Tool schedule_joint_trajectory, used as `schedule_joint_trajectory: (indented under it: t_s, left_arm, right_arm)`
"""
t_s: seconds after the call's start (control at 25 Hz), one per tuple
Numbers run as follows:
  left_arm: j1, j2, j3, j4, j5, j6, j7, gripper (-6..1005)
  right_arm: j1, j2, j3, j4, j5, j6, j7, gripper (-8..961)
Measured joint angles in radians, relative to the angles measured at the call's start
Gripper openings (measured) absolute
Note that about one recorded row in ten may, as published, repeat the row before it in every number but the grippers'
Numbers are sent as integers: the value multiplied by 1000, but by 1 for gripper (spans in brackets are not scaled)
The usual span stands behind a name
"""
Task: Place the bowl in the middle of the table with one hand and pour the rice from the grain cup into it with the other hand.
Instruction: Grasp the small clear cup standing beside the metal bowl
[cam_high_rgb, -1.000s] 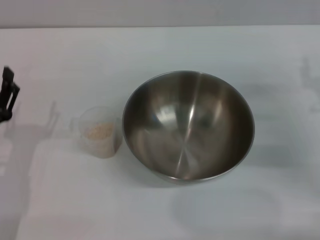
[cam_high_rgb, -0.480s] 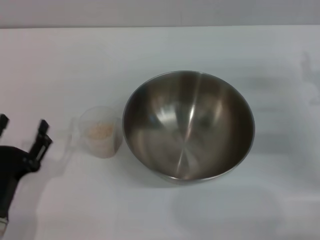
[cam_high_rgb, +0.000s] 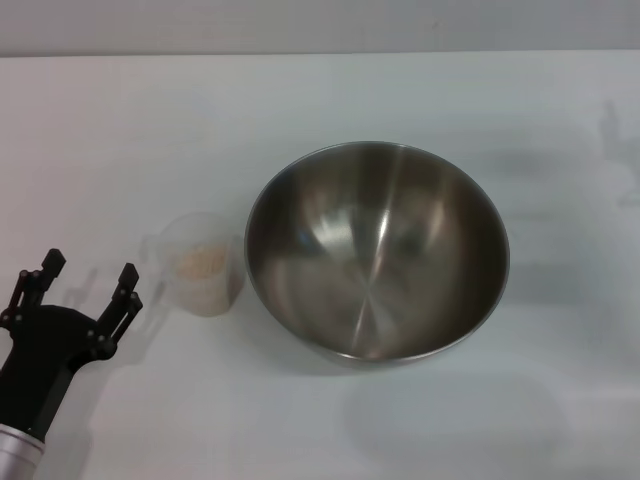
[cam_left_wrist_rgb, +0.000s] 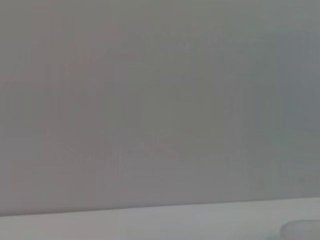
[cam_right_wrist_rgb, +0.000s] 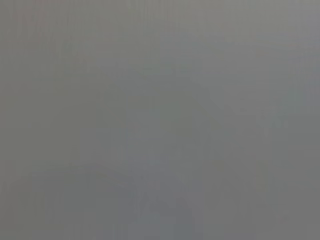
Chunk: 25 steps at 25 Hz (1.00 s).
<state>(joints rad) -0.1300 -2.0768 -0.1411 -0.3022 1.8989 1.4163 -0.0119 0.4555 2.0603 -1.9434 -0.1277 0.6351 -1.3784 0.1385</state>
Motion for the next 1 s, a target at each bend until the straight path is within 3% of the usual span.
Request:
schedule_joint_trajectory:
  t_s: [1.0]
  left_arm:
    - [-72,0,-26,11,-7,-103,0,703]
  right_arm:
    - [-15,4,0,9,0,-11,-2,488]
